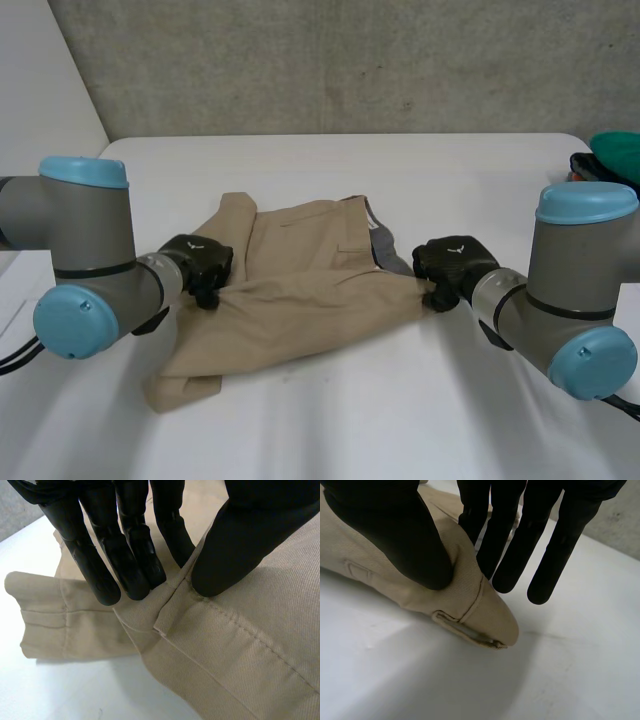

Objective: Fold the laundry.

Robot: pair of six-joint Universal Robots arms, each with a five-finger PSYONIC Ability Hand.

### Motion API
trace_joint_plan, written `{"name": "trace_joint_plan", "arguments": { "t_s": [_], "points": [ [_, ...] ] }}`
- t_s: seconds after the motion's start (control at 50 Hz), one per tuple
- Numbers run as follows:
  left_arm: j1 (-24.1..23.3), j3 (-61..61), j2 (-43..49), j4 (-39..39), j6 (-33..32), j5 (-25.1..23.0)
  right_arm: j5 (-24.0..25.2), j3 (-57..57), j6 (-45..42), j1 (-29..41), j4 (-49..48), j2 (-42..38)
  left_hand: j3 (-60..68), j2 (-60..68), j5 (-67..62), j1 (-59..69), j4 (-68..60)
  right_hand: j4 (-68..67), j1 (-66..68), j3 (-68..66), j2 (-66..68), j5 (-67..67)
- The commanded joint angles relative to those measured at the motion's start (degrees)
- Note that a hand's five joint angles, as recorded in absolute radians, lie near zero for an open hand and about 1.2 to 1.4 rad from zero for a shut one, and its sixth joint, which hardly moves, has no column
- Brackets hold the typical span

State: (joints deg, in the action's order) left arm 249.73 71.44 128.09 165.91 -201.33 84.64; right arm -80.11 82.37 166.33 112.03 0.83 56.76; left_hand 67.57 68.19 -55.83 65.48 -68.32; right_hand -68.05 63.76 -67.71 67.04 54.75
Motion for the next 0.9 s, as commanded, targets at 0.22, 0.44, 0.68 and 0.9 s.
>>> {"name": "trace_joint_plan", "arguments": {
  "t_s": [0.22, 0.44, 0.68, 0.9],
  "points": [
    [-2.67, -0.34, -32.98, -5.24, 0.06, 1.84, -0.93, -3.52, -14.88, -0.58, 4.87, 26.45, 12.43, 11.81, -14.17, 14.52, -11.68, -11.95, 16.24, -12.29, 12.96, 15.25],
    [-2.49, -1.92, -41.0, -12.45, -3.54, 1.67, 0.21, -16.01, -17.79, -0.76, 24.48, 32.54, 12.43, 11.81, -14.17, 14.52, -11.68, -11.95, 16.24, -12.29, 12.96, 15.25],
    [-2.76, -2.88, -21.24, -6.84, -5.39, 2.19, -0.66, -18.29, -19.82, -0.76, 24.75, 13.04, 12.43, 11.81, -14.17, 14.52, -11.68, -11.95, 16.24, -12.29, 12.96, 15.25],
    [-3.81, -27.31, -5.49, 20.55, -6.44, 2.28, -9.0, -36.03, -17.19, 0.3, 3.33, 0.1, 12.43, 11.81, -14.17, 14.52, -11.68, -11.95, 16.24, -12.29, 12.96, 15.25]
  ]
}}
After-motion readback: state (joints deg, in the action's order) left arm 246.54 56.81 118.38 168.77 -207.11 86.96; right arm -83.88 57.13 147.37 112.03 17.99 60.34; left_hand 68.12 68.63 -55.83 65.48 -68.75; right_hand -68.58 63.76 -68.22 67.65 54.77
